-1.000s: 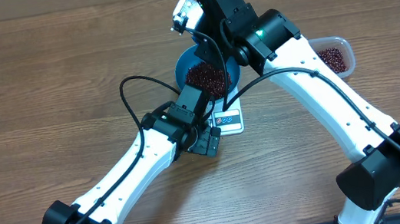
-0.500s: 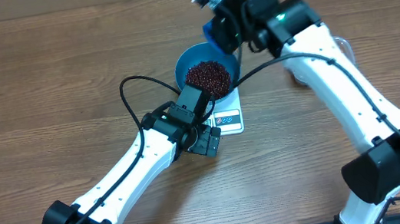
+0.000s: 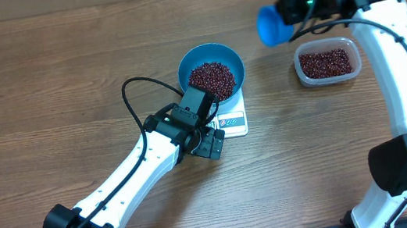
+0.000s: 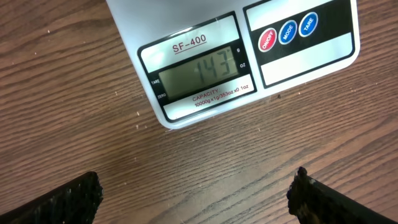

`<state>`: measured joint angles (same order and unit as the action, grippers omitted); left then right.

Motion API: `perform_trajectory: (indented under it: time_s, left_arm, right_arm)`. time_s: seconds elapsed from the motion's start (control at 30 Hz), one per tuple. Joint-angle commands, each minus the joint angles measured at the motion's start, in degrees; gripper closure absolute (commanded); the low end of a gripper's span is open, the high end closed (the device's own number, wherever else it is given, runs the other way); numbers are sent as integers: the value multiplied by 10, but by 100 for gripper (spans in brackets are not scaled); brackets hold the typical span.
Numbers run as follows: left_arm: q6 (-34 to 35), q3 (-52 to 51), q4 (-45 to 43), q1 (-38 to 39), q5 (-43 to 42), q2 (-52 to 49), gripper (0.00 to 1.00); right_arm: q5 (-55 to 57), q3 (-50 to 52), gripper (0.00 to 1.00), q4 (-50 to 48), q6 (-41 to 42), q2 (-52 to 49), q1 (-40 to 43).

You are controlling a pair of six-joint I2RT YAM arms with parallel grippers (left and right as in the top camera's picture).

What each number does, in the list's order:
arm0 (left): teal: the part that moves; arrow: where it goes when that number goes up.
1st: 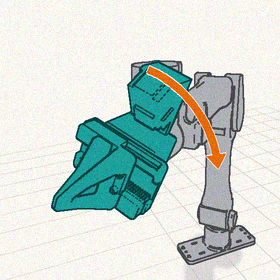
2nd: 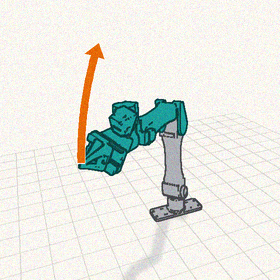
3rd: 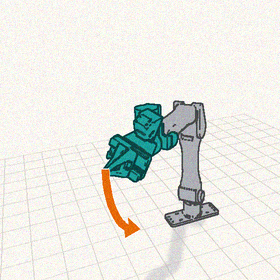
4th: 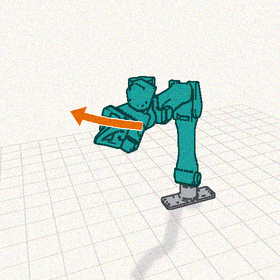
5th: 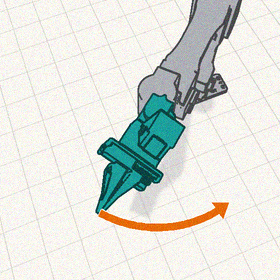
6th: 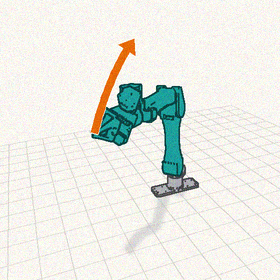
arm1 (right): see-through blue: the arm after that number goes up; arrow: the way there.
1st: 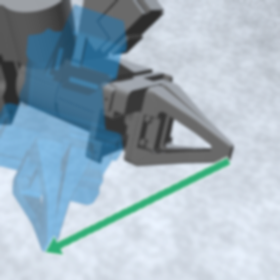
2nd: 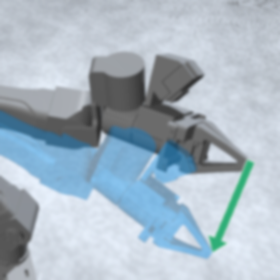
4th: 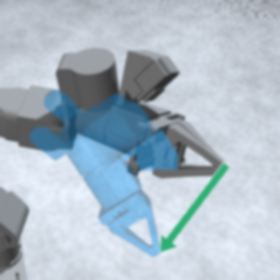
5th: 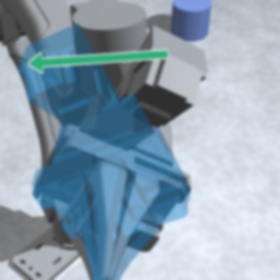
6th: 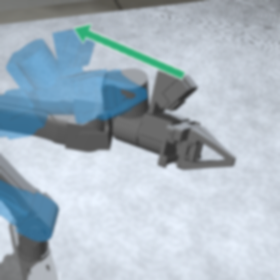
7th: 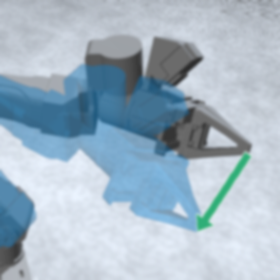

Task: Scoop item into bowl and weigh 150g on scale
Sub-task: 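Carry the empty scoop back right and lower it into the tub, then drag the scoop through the red beans with the right gripper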

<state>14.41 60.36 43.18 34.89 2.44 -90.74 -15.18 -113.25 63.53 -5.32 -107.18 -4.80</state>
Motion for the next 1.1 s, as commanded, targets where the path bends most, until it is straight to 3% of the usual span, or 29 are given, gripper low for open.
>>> perform_trajectory:
  time_s: [0.0, 0.2, 0.57, 1.07]
  left_arm:
    - [-11, -3, -2, 4, 7, 4, 1]
    - [-11, -3, -2, 4, 7, 4, 1]
    - [-11, -3, -2, 4, 7, 4, 0]
    - [-11, -3, -2, 4, 7, 4, 1]
  right_arm:
    - [38, -15, 96, 19, 8, 20, 26]
    - [151, -12, 96, 61, 8, 12, 67]
    - [209, 78, 96, 25, 8, 7, 80]
    - [178, 214, 96, -81, 6, 7, 80]
